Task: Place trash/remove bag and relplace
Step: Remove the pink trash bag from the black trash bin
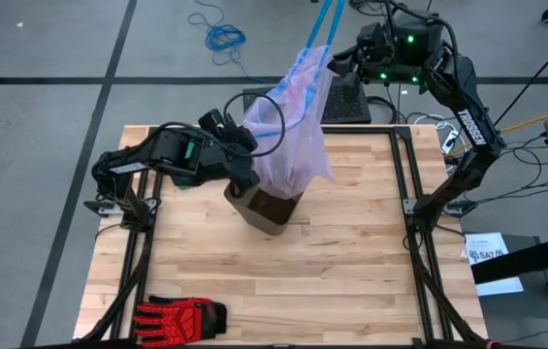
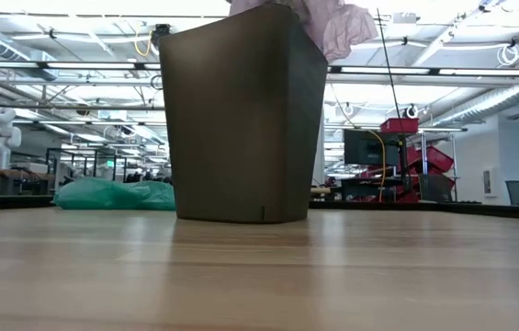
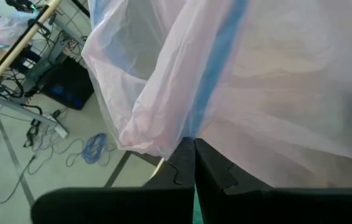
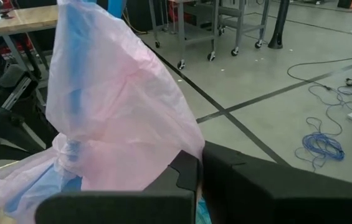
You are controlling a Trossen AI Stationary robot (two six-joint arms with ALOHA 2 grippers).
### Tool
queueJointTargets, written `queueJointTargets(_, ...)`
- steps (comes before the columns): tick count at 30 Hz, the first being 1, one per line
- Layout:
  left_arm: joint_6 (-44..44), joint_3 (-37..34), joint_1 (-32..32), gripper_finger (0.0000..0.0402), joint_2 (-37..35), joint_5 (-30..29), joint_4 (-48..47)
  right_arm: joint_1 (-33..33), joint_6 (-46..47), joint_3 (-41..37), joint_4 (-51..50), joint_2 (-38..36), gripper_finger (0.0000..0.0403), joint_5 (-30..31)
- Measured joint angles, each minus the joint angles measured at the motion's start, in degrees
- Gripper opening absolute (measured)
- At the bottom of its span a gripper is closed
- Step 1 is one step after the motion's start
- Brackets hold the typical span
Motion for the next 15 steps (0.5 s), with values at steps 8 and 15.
queueJointTargets(8,0.39,0.16,-0.95,0.0001,-1.57,1.12,0.53,0.00,0.00,0.00,0.46,0.00,0.0000,0.04)
queueJointTargets(15,1.97,0.23,-2.40,0.0001,-5.99,1.49,4.40,-0.56,-0.02,0.00,0.28,-0.02,0.0000,0.43)
